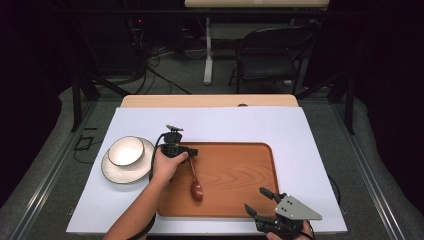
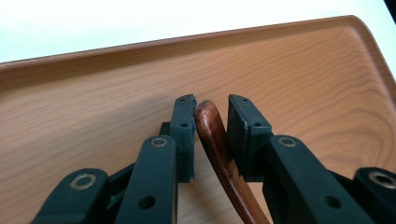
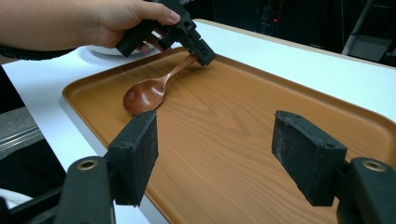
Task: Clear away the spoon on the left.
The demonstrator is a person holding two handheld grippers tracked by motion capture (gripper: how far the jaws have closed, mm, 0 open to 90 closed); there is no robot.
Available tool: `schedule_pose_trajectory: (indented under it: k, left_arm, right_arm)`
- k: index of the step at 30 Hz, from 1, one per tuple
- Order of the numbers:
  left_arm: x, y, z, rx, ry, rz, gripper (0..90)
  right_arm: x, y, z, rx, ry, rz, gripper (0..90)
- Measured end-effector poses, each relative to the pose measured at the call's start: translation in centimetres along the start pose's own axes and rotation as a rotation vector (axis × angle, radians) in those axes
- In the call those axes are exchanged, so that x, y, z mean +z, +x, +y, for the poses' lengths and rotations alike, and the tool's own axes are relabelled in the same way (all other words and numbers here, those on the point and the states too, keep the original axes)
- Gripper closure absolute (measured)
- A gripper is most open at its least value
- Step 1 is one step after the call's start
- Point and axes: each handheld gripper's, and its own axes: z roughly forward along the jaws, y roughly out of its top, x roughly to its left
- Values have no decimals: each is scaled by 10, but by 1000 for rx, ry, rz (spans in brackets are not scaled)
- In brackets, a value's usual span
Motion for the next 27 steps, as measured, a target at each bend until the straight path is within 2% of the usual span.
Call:
schedule_pose_trajectory:
  k: [6, 12, 15, 17, 22, 24, 25, 26, 27]
  left_arm:
    - [1, 1, 0, 6, 1, 3, 709]
    - [1, -3, -1, 25, -3, 42, 668]
    - [2, -3, -3, 25, -6, 70, 613]
    - [2, -3, -3, 26, -9, 70, 604]
    - [-1, -5, -5, 44, -34, 100, 501]
    - [-2, -6, -5, 58, -44, 116, 475]
    - [-3, -9, -6, 82, -54, 140, 464]
    - [-3, -9, -6, 82, -54, 140, 453]
    - [-5, -12, -6, 106, -56, 163, 449]
  right_arm:
    - [-1, 0, 0, 2, -1, -4, 312]
    - [-1, 0, 0, 4, -1, -2, 313]
    - [-1, 1, 1, 0, -4, -2, 313]
    - [-1, 0, 1, -3, -5, -3, 313]
    - [-1, 1, 1, -1, -4, -4, 313]
    - [-1, 1, 1, -1, -4, -5, 313]
    - [-1, 1, 1, 0, -5, -7, 314]
    - [-1, 1, 1, 0, -5, -7, 314]
    - [-1, 2, 1, 0, -6, -6, 313]
